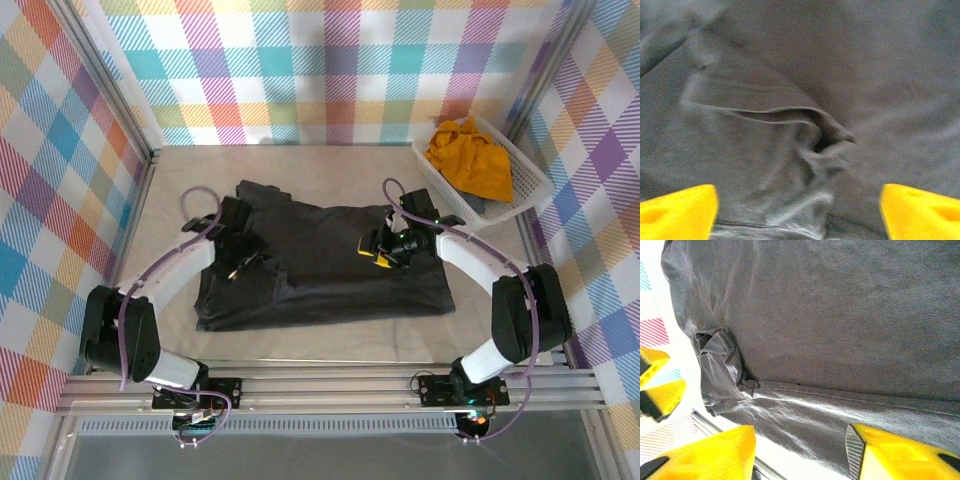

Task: Fold and stack the t-shirts

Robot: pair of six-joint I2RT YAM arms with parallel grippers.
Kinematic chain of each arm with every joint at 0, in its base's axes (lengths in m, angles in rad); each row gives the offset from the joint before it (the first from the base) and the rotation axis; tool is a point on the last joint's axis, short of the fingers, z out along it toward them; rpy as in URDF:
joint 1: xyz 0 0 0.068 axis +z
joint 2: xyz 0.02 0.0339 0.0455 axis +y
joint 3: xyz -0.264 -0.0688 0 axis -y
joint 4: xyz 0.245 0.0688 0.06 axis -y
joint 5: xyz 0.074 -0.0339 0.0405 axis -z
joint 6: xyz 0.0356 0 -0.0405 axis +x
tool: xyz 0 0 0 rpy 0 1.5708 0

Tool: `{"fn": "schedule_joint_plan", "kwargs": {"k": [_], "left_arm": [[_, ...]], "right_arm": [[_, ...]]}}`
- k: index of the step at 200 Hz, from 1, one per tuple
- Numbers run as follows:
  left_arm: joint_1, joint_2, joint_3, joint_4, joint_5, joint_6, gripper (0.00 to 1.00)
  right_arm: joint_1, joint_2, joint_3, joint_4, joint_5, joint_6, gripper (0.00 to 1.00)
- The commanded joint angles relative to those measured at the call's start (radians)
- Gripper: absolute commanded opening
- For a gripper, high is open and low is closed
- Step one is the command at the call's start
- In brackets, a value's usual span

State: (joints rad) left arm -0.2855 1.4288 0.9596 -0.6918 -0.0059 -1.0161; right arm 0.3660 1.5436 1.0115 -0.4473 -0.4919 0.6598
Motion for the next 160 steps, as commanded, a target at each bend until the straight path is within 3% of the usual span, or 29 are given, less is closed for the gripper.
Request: {"fn": "schedule_joint_plan", "kwargs": {"k": [1,61,160], "left_arm": [[0.058,-0.021,-0.1,0.198,0.116,-0.143,0.95],[0.078,0.09,-0.128,0.366,0.122,-0.28,0.96],[0.147,0.249,0.075,0.287,0.084,-0.155,0.94]], "right_arm": [[0.015,0.03,0.04,0.024,-0.062,-0.04,0.53],[0.03,0.039,0.041,0.022,-0.066,-0.039,0.53],[0.03,0.021,0.018,0.021,-0.061,-0.034,0.53]]}}
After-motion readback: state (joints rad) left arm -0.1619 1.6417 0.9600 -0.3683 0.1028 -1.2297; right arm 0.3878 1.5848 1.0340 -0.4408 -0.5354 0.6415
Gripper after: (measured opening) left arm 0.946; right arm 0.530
